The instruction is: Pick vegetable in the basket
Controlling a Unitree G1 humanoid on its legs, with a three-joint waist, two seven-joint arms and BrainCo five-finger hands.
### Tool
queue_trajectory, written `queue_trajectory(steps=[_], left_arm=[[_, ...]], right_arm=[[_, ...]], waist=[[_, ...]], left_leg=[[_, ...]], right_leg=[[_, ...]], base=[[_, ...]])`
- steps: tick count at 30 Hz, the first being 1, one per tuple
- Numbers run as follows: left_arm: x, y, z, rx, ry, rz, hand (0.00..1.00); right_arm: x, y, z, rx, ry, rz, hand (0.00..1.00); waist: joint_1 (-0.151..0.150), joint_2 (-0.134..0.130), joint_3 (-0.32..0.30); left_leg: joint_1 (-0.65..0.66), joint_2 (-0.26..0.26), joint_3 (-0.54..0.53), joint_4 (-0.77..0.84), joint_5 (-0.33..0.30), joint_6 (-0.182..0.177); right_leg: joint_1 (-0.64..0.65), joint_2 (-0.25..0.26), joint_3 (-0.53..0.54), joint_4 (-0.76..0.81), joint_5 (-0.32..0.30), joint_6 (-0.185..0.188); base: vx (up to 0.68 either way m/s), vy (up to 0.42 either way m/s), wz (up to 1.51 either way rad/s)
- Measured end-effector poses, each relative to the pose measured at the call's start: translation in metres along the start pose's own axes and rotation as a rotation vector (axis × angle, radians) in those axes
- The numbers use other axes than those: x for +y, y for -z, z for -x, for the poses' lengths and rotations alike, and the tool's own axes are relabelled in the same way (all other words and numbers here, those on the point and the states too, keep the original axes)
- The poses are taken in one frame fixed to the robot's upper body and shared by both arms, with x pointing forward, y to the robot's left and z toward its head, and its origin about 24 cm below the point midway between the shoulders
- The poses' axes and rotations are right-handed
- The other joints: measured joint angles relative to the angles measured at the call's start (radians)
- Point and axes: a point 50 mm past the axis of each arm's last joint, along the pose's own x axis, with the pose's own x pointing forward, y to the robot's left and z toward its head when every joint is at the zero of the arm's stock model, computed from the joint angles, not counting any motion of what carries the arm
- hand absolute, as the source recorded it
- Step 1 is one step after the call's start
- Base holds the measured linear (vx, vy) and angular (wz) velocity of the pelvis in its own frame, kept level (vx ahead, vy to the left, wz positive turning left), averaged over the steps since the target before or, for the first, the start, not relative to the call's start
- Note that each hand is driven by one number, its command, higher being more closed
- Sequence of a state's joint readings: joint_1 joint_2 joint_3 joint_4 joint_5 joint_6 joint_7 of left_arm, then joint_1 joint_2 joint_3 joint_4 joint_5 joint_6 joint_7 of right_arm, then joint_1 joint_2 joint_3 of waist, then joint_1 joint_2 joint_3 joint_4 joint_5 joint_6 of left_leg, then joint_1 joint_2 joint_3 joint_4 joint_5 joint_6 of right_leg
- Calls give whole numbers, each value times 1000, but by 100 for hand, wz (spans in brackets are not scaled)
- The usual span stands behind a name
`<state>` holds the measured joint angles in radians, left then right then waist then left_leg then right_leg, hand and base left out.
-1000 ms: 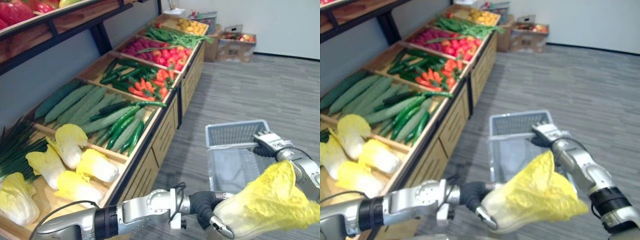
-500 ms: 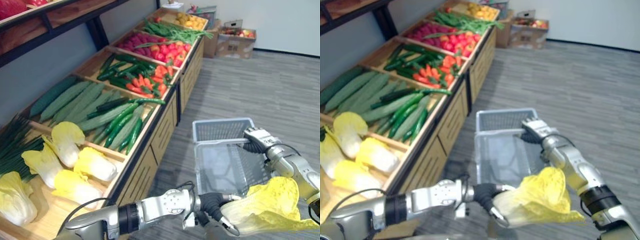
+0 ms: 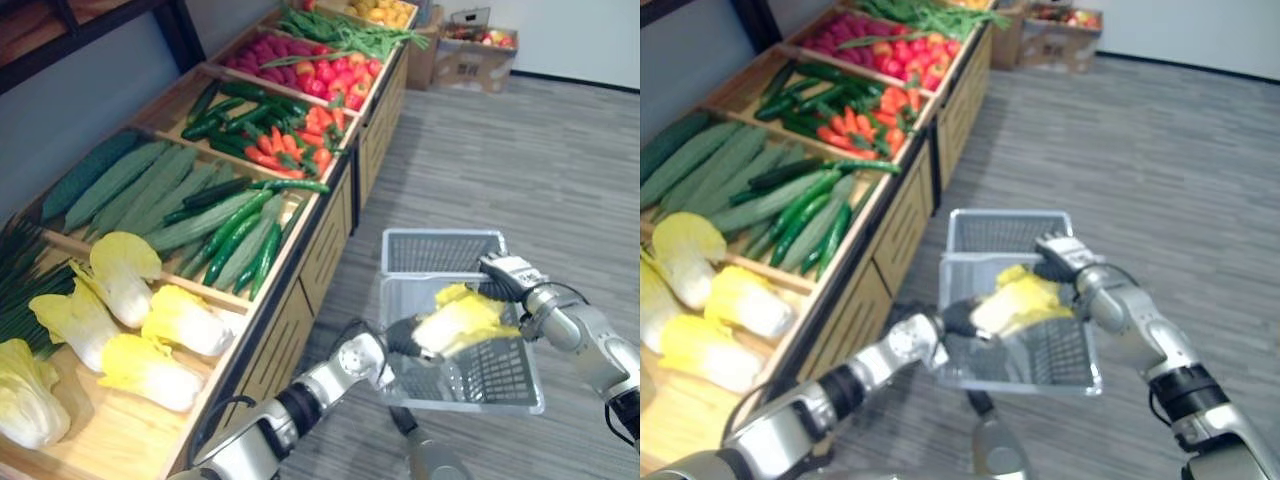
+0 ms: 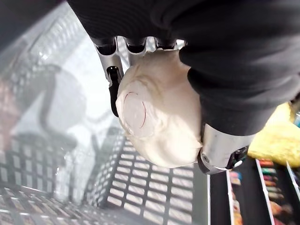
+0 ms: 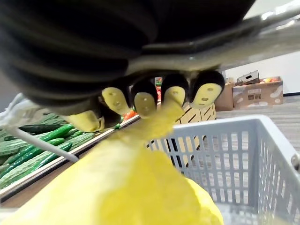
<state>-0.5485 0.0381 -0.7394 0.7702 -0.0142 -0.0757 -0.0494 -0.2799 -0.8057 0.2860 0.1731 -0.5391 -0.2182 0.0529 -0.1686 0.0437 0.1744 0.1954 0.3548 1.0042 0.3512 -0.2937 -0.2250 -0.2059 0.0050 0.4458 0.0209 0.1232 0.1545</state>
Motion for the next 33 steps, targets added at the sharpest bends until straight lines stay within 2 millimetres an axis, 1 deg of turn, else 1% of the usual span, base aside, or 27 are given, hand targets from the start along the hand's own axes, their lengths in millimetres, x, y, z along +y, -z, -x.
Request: queue_trajectory(steps=[1, 3, 6, 15, 19, 22, 23, 24, 25, 26, 27, 28, 29, 30, 32, 33], left_arm=[[2, -1, -2, 8, -18, -16, 0], [12, -5, -8, 32, -79, -59, 0], [17, -5, -8, 41, -106, -97, 0], [15, -9, -12, 48, -111, -128, 0], [14, -22, -12, -17, -80, -182, 0], [10, -48, -7, -142, -40, -258, 0], [3, -61, -3, -212, 7, -300, 0], [-2, -70, 2, -267, 54, -304, 0], [-1, -70, 5, -275, 72, -298, 0], [-1, -74, 15, -319, 126, -324, 0], [-6, -81, 29, -386, 194, -345, 0], [-10, -86, 36, -429, 238, -334, 0], [-20, -98, 52, -517, 336, -287, 0], [-26, -103, 60, -560, 390, -253, 0], [-38, -118, 90, -672, 551, -167, 0], [-40, -120, 96, -685, 583, -137, 0]], right_arm=[[0, 0, 0, 0, -1, 0, 100], [0, -1, 0, -8, -7, -16, 100], [-1, -1, -1, -12, -12, -35, 100], [-1, 1, 0, 0, -16, -35, 100], [-3, 7, 1, 26, -8, -39, 100], [-1, 14, 5, 55, -12, -47, 100], [3, 16, 7, 65, -22, -50, 100], [4, 18, 10, 75, -26, -49, 100], [3, 20, 11, 80, -27, -45, 100], [1, 21, 12, 87, -22, -44, 100], [2, 23, 13, 95, -24, -46, 100], [3, 24, 14, 100, -27, -48, 100], [6, 28, 15, 117, -38, -52, 100], [7, 30, 16, 126, -43, -54, 100], [12, 37, 18, 159, -61, -61, 100], [13, 39, 19, 168, -67, -63, 100]], waist=[[-2, -1, 3], [-8, -1, 21], [-14, -3, 22], [-18, -7, 26], [-17, -7, 25], [-4, -3, 27], [6, -1, 27], [16, -1, 27], [18, 0, 26], [19, 2, 24], [22, 5, 23], [27, 5, 23], [37, 10, 19], [40, 14, 17], [57, 31, 6], [64, 36, 2]], left_leg=[[0, -4, -2, -1, 0, 2], [0, -16, -2, -1, -3, 8], [-2, -22, -3, -1, -6, 13], [-24, -34, -31, 3, -12, 25], [-46, -29, -60, 18, -17, 34], [-56, -19, -81, 41, -28, 40], [-55, -11, -87, 51, -33, 39], [-56, -3, -90, 61, -39, 40], [-60, 3, -92, 71, -43, 40], [-69, 13, -99, 87, -51, 41], [-72, 20, -99, 96, -55, 40], [-71, 20, -95, 97, -55, 40], [-69, 24, -94, 100, -55, 40], [-69, 26, -94, 102, -55, 40], [-71, 28, -98, 104, -55, 39], [-72, 29, -101, 104, -55, 39]], right_leg=[[0, -4, 0, -6, 3, 5], [0, -15, 3, -9, 5, 7], [2, -23, 5, -20, 10, 16], [2, -45, -4, -36, 16, 25], [3, -54, -27, -37, 16, 25], [12, -57, -40, -37, 16, 25], [21, -56, -48, -37, 16, 25], [26, -55, -52, -37, 16, 25], [28, -54, -54, -36, 16, 25], [28, -51, -58, -35, 16, 25], [28, -49, -65, -31, 16, 25], [28, -48, -65, -28, 16, 25], [27, -45, -66, -21, 16, 25], [26, -44, -70, -18, 16, 25], [26, -46, -87, -12, 16, 25], [26, -46, -92, -9, 16, 25]], base=[[-20, 29, 8], [-11, 15, 1], [0, 0, 0], [-24, 6, 6], [-24, 1, 17], [-31, 4, 16], [-30, 2, 12], [-44, 1, 10], [-57, -1, 8], [-50, -1, 9], [-37, 2, 7], [0, 0, 0], [0, 0, 0], [0, 0, 0], [-9, 8, 8], [-11, 6, 13]])
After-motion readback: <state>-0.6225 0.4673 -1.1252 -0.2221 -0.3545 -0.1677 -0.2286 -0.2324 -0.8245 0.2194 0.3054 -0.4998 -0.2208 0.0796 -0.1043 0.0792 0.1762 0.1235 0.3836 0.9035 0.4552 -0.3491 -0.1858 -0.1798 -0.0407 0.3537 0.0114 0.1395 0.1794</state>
